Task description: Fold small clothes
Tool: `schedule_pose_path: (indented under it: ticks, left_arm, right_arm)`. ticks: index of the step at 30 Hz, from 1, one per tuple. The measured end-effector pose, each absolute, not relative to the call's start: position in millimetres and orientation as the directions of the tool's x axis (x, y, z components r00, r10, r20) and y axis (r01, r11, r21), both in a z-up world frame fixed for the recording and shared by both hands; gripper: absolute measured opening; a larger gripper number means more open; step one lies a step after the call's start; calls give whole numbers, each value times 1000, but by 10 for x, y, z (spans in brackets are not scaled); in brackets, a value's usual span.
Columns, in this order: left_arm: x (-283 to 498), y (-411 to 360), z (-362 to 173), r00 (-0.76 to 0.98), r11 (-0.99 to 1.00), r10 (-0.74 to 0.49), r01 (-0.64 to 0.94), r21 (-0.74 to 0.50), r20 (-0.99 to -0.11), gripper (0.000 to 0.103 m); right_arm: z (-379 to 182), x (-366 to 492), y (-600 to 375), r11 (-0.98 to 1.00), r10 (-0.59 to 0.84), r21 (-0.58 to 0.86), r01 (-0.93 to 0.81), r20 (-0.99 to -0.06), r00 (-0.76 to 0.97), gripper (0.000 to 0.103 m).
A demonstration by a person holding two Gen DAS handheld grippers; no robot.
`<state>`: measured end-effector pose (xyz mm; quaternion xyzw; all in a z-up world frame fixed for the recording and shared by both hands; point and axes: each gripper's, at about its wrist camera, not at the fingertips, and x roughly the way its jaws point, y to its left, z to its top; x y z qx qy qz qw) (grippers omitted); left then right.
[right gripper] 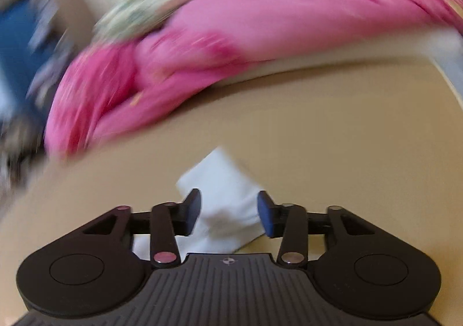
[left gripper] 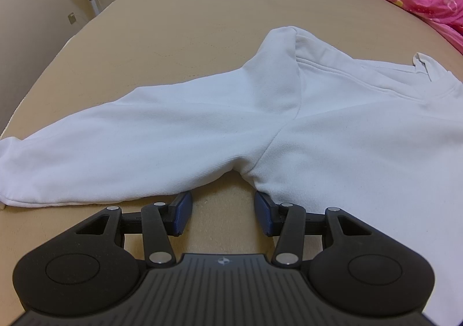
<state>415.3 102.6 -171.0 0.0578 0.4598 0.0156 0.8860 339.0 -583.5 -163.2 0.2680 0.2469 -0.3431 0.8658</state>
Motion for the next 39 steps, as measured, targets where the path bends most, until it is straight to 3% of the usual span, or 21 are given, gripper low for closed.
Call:
schedule_pose_path:
  ticks: [2,5,7,12,15,19,21,25,27,30,33,35,39]
  left_arm:
    - [4151,1026,-1709,576,993,79,26,115,-814,53]
    - [4155,1024,-1712,576,993,80,26,116,-814,53]
    - [4155,1022,-1713,577,993,81,28,118,-813,53]
    - [4148,1008,-1717,581,992,84,31,125,-810,53]
    - [4144,1003,-1721,583,991,85,31,127,-808,53]
    - [4138,1020,-1721,587,993,78,27,115,-806,53]
    - [4124,1042,-1704,587,994,68,28,104,-807,53]
    - [4013,1139,-1557,576,999,37,-12,37,-816,53]
    - [3868,1199,-1393,584,999,6,-33,-16,-812,53]
    - [3611,1272,-1094,604,995,-40,-49,-87,-796,53]
    - [3193,1351,-812,624,985,-90,-61,-162,-776,53]
    - [2877,1330,-727,619,980,-118,-54,-192,-776,53]
    - [2266,1231,-770,599,974,-144,-57,-221,-788,53]
  right_arm:
    - [-1745,3625,-5711,733,-446,111,671,-666,598,57]
    - [-1783,3746,-5733,747,-528,-44,664,-646,552,43]
    - [-1770,3711,-5916,725,-523,21,688,-634,570,7]
    - [-1694,3130,-6603,482,-617,401,779,-476,627,7]
    - [-1851,2728,-6984,297,-637,559,774,-488,597,7]
    - [-2187,2467,-7195,148,-607,550,822,-606,515,8]
    - [-2192,2459,-7179,154,-599,540,828,-615,513,8]
    - [-1720,2543,-6871,153,-699,385,910,-609,375,37]
    - [-1441,2558,-6705,194,-692,406,893,-589,418,38]
    - [-1017,2586,-6215,415,-560,470,779,-543,626,38]
    - [-631,2475,-5565,627,-314,523,577,-509,802,38]
    - [-471,2325,-5156,710,-153,541,451,-506,849,39]
    - [-475,1976,-4478,776,83,542,323,-595,800,43]
